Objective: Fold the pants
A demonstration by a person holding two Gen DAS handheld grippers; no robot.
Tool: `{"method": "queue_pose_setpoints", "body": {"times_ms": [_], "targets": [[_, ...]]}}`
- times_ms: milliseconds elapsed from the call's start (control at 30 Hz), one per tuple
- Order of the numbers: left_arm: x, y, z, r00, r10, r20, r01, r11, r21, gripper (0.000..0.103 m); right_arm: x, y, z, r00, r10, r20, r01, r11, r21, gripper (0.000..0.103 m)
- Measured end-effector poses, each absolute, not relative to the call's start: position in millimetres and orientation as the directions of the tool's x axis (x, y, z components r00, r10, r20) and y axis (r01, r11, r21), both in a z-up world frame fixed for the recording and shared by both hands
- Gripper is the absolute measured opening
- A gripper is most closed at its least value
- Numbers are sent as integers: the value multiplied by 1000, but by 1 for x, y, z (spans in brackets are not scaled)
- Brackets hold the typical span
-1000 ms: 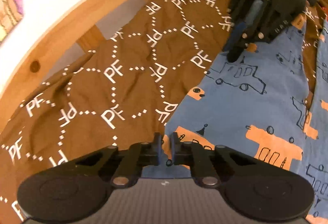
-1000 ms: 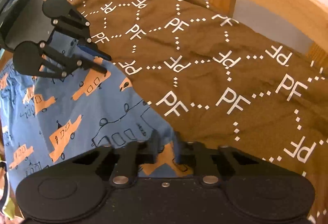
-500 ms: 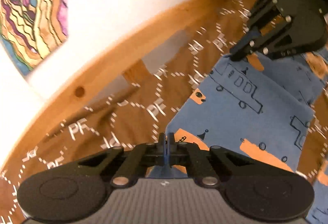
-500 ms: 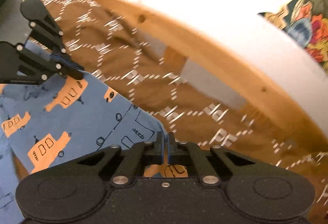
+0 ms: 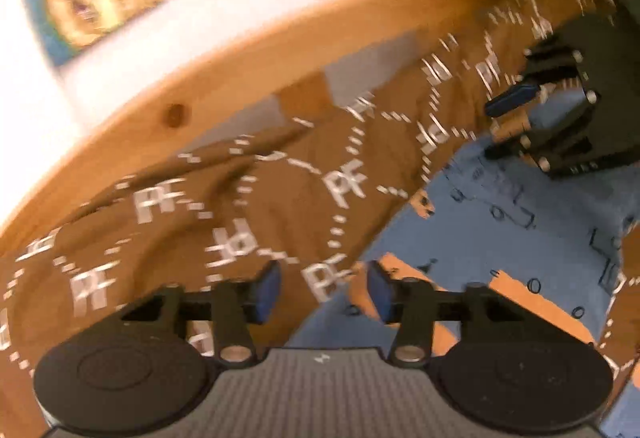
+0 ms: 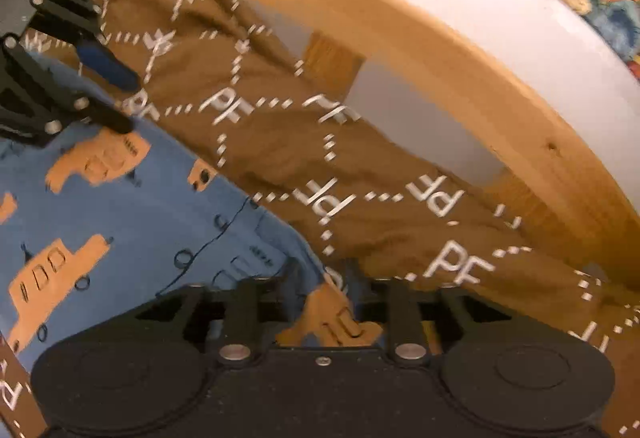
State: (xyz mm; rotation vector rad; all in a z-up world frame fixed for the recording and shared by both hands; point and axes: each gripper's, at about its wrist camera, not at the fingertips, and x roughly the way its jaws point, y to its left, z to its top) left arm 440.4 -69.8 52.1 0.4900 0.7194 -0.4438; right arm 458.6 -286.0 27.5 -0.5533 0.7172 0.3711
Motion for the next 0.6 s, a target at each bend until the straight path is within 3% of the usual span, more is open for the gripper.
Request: {"method": "queue_pose_setpoints", "body": {"times_ms": [67, 167, 233, 433, 600], "targets": [[439, -46, 67, 658, -225, -719, 527, 820, 226, 55, 451, -293, 38, 729, 198, -655, -504, 803, -318, 63], [432, -6, 88, 639, -244, -729, 514, 841, 169, 58, 444, -294, 49, 729, 305, -612, -552, 791, -264, 77], [426, 20, 97, 627, -261, -734, 527, 836, 153, 66, 441, -285, 53, 713, 349, -608, -590, 767, -251, 79], [410, 65, 101, 539, -295, -789, 596, 796, 109, 78, 446, -235, 46, 623, 429, -654, -706, 669, -233, 82], [402, 70, 88, 503, -238, -831, 633, 755, 168, 84, 458, -201, 35, 587, 413, -696, -747, 607, -270, 87]]}}
